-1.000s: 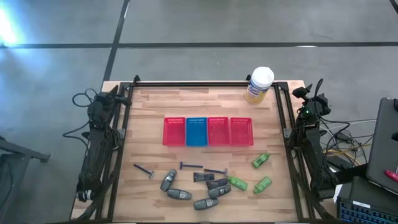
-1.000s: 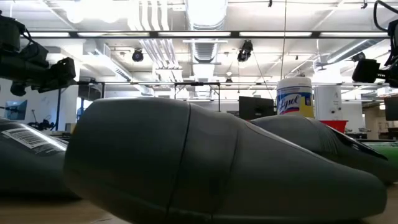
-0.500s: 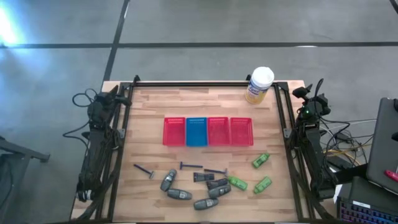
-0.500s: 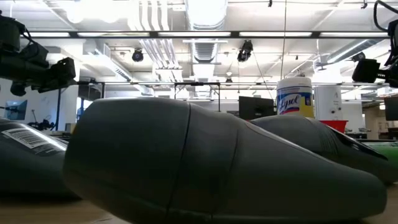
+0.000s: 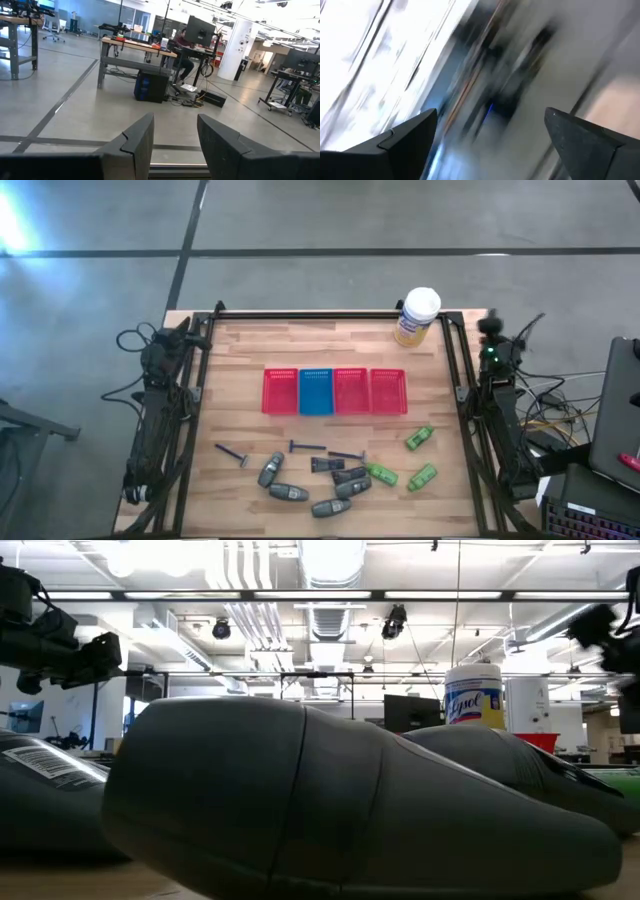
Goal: Pick & Place Travel size toiletries
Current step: Put the green shampoo into the right red bin
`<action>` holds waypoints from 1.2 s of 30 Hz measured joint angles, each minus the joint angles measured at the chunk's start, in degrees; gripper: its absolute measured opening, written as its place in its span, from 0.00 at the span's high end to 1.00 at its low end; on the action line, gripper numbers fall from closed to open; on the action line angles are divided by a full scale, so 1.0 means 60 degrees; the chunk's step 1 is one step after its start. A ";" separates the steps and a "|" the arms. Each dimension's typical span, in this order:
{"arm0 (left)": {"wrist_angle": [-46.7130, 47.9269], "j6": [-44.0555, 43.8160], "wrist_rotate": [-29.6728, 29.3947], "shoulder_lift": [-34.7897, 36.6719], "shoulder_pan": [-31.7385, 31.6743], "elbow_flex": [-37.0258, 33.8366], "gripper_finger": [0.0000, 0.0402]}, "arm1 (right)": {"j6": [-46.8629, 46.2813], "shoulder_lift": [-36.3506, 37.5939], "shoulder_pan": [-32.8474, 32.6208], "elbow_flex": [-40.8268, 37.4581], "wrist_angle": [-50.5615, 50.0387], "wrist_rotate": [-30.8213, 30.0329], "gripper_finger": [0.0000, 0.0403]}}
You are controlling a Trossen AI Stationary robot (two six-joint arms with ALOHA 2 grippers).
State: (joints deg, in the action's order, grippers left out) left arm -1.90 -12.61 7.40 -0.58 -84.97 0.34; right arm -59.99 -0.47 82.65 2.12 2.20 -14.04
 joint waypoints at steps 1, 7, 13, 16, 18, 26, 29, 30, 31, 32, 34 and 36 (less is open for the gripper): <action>-0.0003 -0.0003 0.0000 0.0000 0.0000 0.0000 0.61 | 0.0082 -0.0009 0.0000 0.0002 -0.0055 0.1479 0.10; -0.0006 0.0001 0.0001 0.0000 0.0000 0.0000 0.61 | -0.0426 -0.0020 -0.0361 0.0021 0.0125 0.6002 0.10; -0.0008 -0.0002 0.0000 -0.0004 0.0000 0.0000 0.61 | -0.1508 -0.0010 -0.1582 0.0782 0.0520 0.7709 0.10; -0.0010 -0.0002 0.0000 -0.0004 0.0000 0.0000 0.61 | -0.1310 -0.0126 -0.2544 0.1529 0.0472 0.7416 0.10; -0.0010 0.0001 0.0001 -0.0004 0.0000 0.0000 0.61 | -0.1070 -0.0305 -0.3224 0.2095 0.0451 0.7087 0.10; -0.0013 -0.0002 0.0004 -0.0004 0.0000 0.0000 0.61 | 0.0760 -0.2299 -0.5651 0.4591 -0.1871 0.6570 0.10; -0.0013 0.0001 0.0002 -0.0004 -0.0001 -0.0002 0.61 | 0.1257 -0.3504 -0.6584 0.5388 -0.3874 0.6548 0.10; -0.0014 -0.0002 0.0002 -0.0007 0.0000 0.0000 0.61 | 0.1374 -0.3921 -0.6941 0.5600 -0.4426 0.6550 0.10; -0.0017 -0.0002 0.0004 -0.0004 0.0000 0.0000 0.61 | 0.1521 -0.4332 -0.7314 0.5778 -0.4895 0.6550 0.10; -0.0017 -0.0003 0.0004 -0.0004 0.0000 0.0000 0.61 | 0.1657 -0.4721 -0.7715 0.5924 -0.5239 0.6537 0.10; -0.0017 -0.0002 0.0004 -0.0004 0.0000 0.0000 0.61 | 0.1873 -0.5445 -0.8499 0.6215 -0.5836 0.6266 0.10; -0.0017 -0.0002 0.0004 -0.0004 0.0000 0.0000 0.61 | 0.2161 -0.6086 -0.9279 0.6469 -0.6495 0.5899 0.10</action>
State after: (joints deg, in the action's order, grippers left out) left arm -2.00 -12.62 7.42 -0.60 -84.97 0.34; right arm -47.03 -36.98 26.98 40.94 -36.77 21.35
